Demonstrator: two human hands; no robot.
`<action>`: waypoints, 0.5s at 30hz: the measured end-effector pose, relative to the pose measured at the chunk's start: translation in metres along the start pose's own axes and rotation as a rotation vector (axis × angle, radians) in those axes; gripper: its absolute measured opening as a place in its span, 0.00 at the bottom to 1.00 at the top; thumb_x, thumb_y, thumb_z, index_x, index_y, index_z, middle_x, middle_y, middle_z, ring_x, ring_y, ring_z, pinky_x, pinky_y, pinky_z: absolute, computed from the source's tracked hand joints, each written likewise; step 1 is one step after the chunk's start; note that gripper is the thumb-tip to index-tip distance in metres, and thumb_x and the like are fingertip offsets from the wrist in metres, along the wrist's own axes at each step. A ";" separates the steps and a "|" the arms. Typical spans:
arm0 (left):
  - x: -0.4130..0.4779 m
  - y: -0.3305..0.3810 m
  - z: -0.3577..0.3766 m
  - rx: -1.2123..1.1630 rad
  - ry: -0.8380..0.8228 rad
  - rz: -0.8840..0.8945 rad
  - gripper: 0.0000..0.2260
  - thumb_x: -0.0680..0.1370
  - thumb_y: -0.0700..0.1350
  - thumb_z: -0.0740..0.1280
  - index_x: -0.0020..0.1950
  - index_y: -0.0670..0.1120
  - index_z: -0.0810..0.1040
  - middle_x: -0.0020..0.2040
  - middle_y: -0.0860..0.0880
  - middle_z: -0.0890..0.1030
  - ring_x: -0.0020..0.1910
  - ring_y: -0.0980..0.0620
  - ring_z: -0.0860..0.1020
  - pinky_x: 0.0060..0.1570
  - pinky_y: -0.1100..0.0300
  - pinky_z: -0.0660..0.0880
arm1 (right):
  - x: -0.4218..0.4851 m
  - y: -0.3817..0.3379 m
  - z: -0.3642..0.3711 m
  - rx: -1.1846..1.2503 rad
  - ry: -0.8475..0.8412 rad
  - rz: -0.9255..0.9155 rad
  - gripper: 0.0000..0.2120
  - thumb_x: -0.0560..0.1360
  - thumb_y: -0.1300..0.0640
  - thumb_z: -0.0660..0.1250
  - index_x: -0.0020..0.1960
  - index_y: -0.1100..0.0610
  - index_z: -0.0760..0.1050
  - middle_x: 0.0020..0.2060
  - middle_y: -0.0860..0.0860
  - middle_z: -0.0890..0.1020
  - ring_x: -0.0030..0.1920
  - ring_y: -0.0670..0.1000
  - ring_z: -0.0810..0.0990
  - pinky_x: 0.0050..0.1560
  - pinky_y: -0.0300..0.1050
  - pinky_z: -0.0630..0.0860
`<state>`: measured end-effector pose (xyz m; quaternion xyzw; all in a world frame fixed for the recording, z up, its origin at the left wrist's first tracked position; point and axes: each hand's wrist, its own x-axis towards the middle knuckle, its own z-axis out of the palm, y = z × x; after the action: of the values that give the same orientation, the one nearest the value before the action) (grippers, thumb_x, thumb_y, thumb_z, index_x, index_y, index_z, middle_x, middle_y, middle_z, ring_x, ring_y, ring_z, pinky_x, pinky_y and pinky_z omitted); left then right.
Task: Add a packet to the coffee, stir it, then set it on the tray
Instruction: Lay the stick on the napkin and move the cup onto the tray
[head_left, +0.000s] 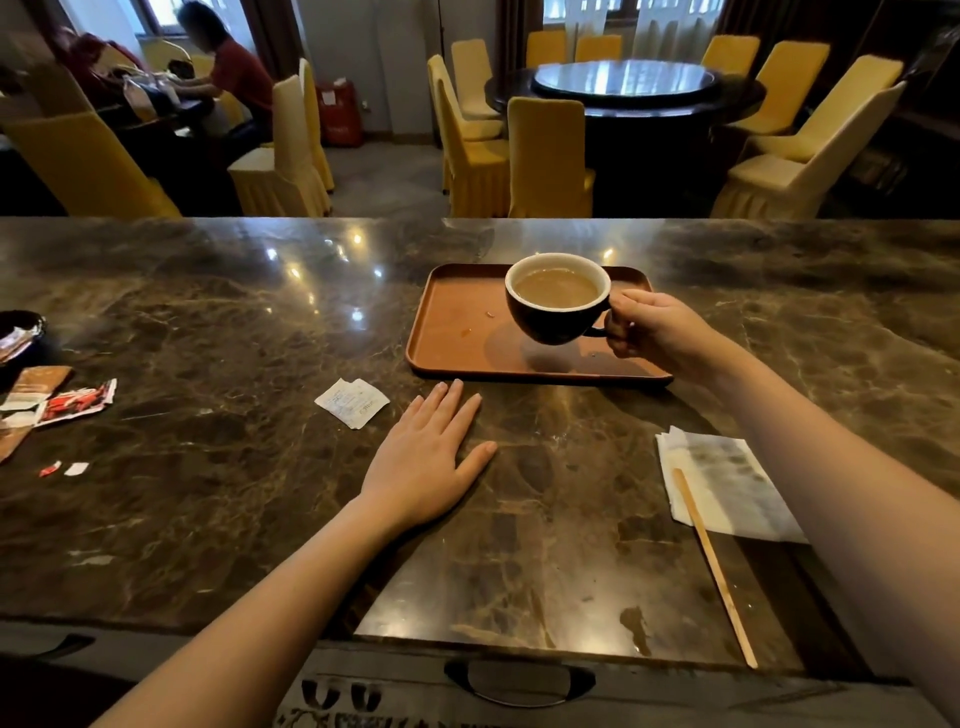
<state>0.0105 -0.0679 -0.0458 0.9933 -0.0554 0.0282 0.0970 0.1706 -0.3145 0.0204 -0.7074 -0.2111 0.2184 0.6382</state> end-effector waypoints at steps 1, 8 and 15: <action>0.000 0.000 0.000 0.001 0.001 -0.001 0.32 0.73 0.67 0.40 0.74 0.55 0.45 0.76 0.51 0.45 0.70 0.60 0.38 0.67 0.61 0.35 | 0.004 0.001 -0.002 -0.014 0.000 0.006 0.15 0.79 0.55 0.55 0.35 0.56 0.69 0.29 0.51 0.68 0.29 0.48 0.66 0.32 0.38 0.66; -0.002 0.003 -0.003 0.001 0.003 -0.014 0.32 0.73 0.67 0.41 0.74 0.54 0.45 0.76 0.51 0.44 0.72 0.58 0.39 0.69 0.60 0.36 | 0.021 0.008 -0.008 -0.057 -0.010 0.032 0.14 0.79 0.54 0.55 0.36 0.57 0.68 0.31 0.53 0.68 0.30 0.49 0.66 0.34 0.39 0.66; -0.002 0.004 -0.004 -0.004 0.003 -0.028 0.31 0.74 0.67 0.42 0.74 0.55 0.44 0.76 0.53 0.43 0.71 0.60 0.38 0.69 0.60 0.36 | 0.036 0.011 -0.010 -0.065 -0.053 0.028 0.15 0.79 0.54 0.56 0.36 0.57 0.69 0.32 0.54 0.69 0.30 0.50 0.67 0.32 0.38 0.67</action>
<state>0.0075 -0.0706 -0.0414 0.9938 -0.0415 0.0284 0.0993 0.2065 -0.3029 0.0085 -0.7247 -0.2248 0.2391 0.6059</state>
